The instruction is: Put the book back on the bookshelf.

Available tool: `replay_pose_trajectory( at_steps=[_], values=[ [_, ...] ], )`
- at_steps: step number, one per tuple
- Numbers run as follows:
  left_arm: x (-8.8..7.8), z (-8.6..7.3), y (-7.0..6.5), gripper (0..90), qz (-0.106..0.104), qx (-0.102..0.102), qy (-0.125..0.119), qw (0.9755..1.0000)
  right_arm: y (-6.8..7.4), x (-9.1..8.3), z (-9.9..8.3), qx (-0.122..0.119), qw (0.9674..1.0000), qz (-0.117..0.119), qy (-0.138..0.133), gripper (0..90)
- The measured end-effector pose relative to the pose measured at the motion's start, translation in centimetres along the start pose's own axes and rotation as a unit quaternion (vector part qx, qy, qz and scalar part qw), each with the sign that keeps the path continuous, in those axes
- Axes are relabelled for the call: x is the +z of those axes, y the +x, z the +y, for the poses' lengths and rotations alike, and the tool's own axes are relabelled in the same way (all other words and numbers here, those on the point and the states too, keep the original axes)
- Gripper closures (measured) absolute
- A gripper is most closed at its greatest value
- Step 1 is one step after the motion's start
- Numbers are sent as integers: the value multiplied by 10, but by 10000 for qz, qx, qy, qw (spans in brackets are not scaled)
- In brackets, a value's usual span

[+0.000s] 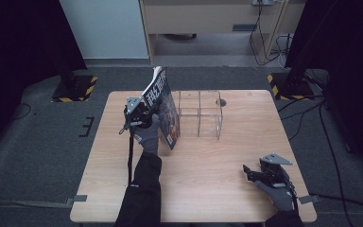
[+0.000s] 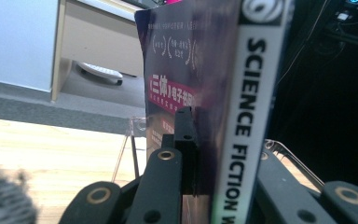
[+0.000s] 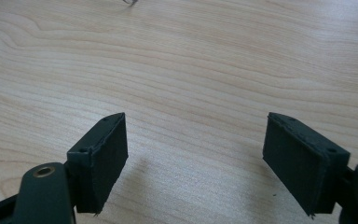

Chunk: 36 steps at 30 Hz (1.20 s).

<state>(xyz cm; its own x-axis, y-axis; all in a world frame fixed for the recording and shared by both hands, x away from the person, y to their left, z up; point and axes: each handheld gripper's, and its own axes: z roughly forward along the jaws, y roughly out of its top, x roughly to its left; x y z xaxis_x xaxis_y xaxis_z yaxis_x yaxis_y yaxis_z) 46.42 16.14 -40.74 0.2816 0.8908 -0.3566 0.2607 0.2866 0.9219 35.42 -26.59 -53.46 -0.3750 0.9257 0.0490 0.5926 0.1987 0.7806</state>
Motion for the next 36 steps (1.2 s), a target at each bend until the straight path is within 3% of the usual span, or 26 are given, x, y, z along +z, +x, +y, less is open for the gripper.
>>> replay_pose_trajectory(
  at_steps=[13,18,24,31,36],
  values=[
    [-25,-17,27,809,33,-188,67,9998,3,1,0,-14,10000,0,10,220],
    [-30,-18,28,789,13,-171,120,9998,3,0,0,-8,10000,-18,24,219],
    [-44,-15,27,565,-54,113,138,9998,3,0,0,3,10000,-10,11,219],
    [-83,-12,30,333,-256,527,129,9982,3,-1,1,51,10000,12,-41,210],
    [-107,-27,39,257,-392,621,459,9962,3,-1,1,73,10000,-1,-68,200]
  ],
)
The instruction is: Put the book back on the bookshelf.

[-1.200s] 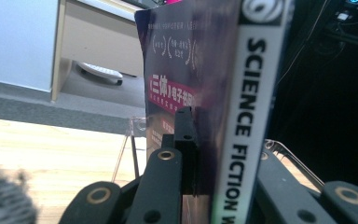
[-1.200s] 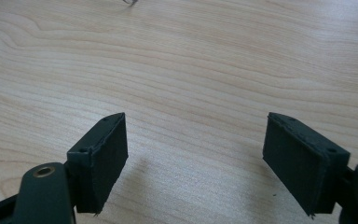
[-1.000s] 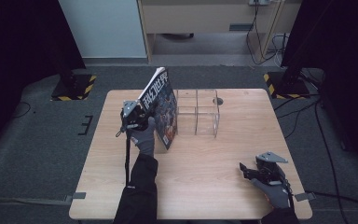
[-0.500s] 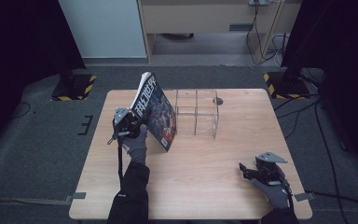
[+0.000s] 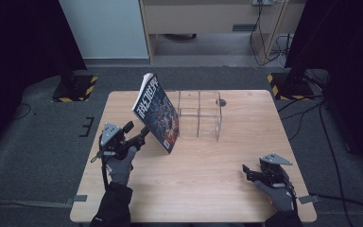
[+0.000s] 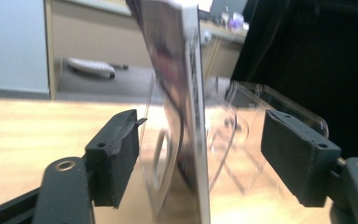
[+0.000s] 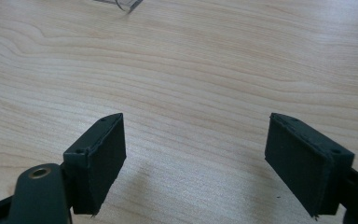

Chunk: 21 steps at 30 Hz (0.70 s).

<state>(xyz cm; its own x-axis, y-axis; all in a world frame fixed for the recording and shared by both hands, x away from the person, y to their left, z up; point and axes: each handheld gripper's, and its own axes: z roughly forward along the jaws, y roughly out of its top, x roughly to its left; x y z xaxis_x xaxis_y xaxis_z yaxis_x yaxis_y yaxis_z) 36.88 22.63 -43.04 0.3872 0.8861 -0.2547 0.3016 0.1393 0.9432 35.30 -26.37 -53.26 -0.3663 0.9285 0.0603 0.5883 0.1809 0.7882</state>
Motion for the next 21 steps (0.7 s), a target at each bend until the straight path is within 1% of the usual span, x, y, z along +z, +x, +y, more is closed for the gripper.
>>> replay_pose_trajectory(
  at_steps=[3,4,5,6,7,8,9,10,11,12,13,14,15,16,18,19,21],
  values=[
    [-9,-22,3,233,16,127,333,9994,-1,0,0,13,10000,-4,4,192],
    [-11,-28,5,225,35,163,410,9990,-1,0,0,35,10000,-19,-2,190],
    [-13,-38,9,223,83,133,519,9985,-1,0,0,41,10000,-25,6,188],
    [-13,-43,11,224,89,105,637,9979,-2,0,0,44,10000,-38,11,187],
    [-13,-50,15,224,123,114,861,9961,-2,0,0,26,10000,-45,13,185],
    [-13,-53,17,222,180,134,936,9954,-1,0,0,32,10000,-51,22,183],
    [-13,-59,20,217,276,209,1083,9935,-1,0,0,36,10000,-52,24,182],
    [-13,-64,21,211,309,276,1254,9912,-1,-1,0,62,10000,-53,34,179],
    [-12,-68,23,202,321,316,1403,9891,-2,-1,0,38,10000,-66,17,176],
    [-12,-73,25,192,360,340,1524,9871,-2,-1,0,35,10000,-79,13,174],
    [-14,-77,26,190,450,419,1598,9852,-3,-1,0,67,9999,-102,14,172],
    [-15,-81,28,193,558,589,1701,9821,-4,-2,0,40,9999,-114,11,168],
    [-17,-84,29,193,657,726,1841,9780,-4,-2,-1,77,9999,-128,21,164],
    [-19,-87,32,191,715,763,1918,9758,-5,-2,-1,88,9998,-148,28,160],
    [-22,-90,37,184,707,626,2013,9750,-5,-2,-1,62,9998,-158,43,150],
    [-24,-92,40,181,761,617,2039,9741,-5,-1,-1,52,9998,-174,55,144],
    [-27,-93,44,171,905,643,2123,9709,-6,0,-2,35,9997,-238,77,133]
  ],
)
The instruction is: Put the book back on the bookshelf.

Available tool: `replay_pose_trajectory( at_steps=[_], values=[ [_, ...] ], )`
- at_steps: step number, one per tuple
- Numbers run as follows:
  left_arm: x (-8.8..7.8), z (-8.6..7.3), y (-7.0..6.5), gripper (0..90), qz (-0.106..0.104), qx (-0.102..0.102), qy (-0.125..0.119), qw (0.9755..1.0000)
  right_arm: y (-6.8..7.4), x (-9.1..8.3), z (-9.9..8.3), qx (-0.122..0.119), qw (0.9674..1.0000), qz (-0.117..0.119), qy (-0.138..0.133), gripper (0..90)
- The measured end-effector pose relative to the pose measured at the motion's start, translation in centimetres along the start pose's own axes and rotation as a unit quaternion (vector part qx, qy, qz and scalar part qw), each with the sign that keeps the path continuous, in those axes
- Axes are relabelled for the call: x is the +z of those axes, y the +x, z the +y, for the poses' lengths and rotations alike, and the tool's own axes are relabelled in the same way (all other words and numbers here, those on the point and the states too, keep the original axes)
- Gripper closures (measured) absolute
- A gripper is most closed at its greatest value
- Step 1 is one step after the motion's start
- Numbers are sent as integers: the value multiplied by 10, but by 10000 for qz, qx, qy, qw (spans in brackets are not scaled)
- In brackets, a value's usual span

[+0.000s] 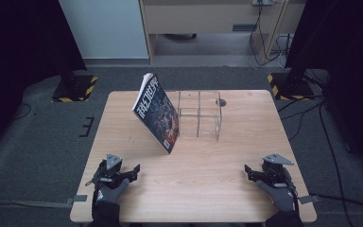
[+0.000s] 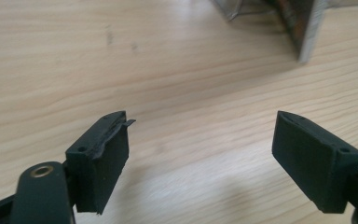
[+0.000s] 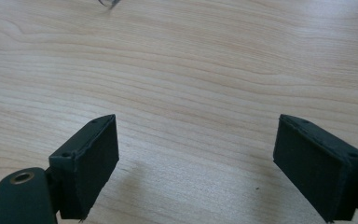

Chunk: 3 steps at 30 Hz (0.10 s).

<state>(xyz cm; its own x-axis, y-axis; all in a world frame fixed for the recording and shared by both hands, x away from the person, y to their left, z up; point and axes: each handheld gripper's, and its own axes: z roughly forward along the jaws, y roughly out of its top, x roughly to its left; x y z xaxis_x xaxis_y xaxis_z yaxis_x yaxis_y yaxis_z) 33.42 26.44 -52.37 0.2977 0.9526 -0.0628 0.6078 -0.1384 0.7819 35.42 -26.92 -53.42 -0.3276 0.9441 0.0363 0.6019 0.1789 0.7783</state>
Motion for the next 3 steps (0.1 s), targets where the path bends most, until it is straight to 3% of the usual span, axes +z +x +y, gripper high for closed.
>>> replay_pose_trajectory(
  at_steps=[3],
  values=[
    [1,-4,8,152,127,-94,115,9998,-2,1,0,-10,9999,-94,46,123]
  ],
)
